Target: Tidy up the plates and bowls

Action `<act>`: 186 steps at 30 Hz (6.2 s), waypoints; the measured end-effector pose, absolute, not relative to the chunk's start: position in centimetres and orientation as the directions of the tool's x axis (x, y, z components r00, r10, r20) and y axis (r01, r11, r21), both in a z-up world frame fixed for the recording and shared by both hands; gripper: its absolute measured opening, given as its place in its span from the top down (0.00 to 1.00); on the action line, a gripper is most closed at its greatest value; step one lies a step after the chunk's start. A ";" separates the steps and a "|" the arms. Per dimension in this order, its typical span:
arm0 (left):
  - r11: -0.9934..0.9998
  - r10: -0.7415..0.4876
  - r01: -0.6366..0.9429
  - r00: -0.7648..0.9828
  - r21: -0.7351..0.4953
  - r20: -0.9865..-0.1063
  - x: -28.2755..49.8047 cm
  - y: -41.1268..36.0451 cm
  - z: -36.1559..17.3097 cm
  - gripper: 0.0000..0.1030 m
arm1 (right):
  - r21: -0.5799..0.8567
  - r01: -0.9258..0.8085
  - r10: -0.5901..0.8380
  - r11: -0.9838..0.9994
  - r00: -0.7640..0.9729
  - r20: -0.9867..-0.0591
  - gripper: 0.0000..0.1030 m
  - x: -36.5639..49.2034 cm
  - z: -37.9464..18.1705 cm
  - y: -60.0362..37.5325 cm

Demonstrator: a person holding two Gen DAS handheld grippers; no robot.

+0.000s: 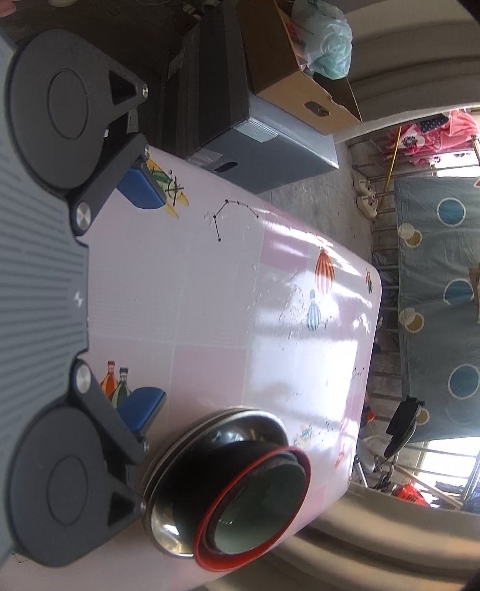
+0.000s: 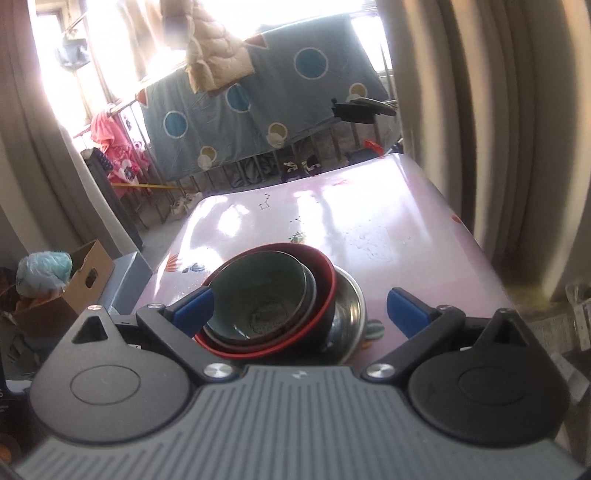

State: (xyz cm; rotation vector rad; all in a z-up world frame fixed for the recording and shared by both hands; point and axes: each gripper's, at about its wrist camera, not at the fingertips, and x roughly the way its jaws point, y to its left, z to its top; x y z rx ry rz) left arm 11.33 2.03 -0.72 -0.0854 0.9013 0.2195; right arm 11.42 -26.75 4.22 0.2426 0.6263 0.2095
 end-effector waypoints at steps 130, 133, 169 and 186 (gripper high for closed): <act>0.976 0.105 -0.217 0.579 -0.029 -0.809 10.6 3.6 -1.0 0.00 | 0.421 -0.004 0.286 0.907 0.740 -0.609 0.28 11.7 0.5 -27.9; 0.980 0.093 -0.195 0.585 -0.028 -0.806 10.3 2.9 -0.9 0.00 | 0.380 -0.010 0.258 0.925 0.751 -0.608 0.13 10.2 1.5 -27.4; 0.996 0.073 -0.077 0.595 0.034 -0.801 9.3 -2.8 0.2 0.00 | 0.036 -0.054 0.064 0.998 0.718 -0.693 0.01 5.8 1.8 -22.5; 0.995 0.073 -0.095 0.600 0.020 -0.797 9.1 -2.2 0.6 0.00 | 0.042 -0.063 0.074 0.997 0.707 -0.704 0.01 5.9 1.9 -22.2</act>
